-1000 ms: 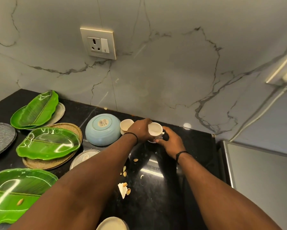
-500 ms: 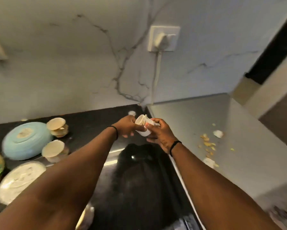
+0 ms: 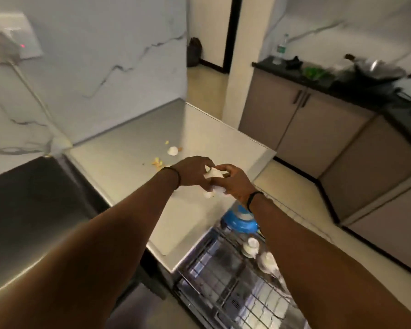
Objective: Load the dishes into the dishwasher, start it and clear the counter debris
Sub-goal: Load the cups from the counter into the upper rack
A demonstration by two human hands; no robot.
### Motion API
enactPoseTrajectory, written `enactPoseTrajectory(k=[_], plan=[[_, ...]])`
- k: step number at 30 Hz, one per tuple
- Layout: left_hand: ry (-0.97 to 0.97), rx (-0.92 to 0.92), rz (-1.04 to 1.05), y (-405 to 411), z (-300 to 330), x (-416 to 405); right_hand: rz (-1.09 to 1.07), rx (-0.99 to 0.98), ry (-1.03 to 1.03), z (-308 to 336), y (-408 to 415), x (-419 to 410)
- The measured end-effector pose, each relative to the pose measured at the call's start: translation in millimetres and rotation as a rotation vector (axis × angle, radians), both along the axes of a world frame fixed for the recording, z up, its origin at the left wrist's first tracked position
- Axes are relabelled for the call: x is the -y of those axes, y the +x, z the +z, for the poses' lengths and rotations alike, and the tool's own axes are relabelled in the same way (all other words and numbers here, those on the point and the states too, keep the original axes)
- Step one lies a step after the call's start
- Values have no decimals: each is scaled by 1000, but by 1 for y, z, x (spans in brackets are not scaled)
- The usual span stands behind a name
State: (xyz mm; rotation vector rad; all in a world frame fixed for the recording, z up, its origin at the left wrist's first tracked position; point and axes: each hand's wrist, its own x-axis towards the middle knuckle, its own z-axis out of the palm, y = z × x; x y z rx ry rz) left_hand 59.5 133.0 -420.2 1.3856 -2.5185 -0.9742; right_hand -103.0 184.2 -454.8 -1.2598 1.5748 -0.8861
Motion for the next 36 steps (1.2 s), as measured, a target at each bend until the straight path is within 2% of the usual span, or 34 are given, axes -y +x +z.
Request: enactPoseTrajectory(k=[5,7,10,12,14,16,22,25,30,33,36], plan=[[44,159,-177,-111,-21,-19,6,-158,58,-17,-105,-32],[63,214,-226,-153,-32,-33,20,-127,119,-26,-146,-53],[82,230,-227,-189,-46,-47,99,-103,197,-40,-189,-70],[90,213,-202,-202,-60,-56,193,-242,201,-50,-204,-75],[95,218,-188,-212,-79,-66,256,-415,187,-66,-210,-80],[87,229,-172,-215,-103,-74,279,-509,166,-86,-211,-84],[59,234,-50,-208,-195,-85,198,-570,51,-172,-183,-85],[-81,261,35,-201,-243,-84,202,-640,45,-215,-169,-75],[-147,131,228,-199,-304,-92,134,-568,30,-276,-161,-58],[-73,80,356,-200,-335,-85,123,-586,50,-302,-154,-42],[-31,74,392,-197,-351,-77,148,-561,55,-320,-149,-34]])
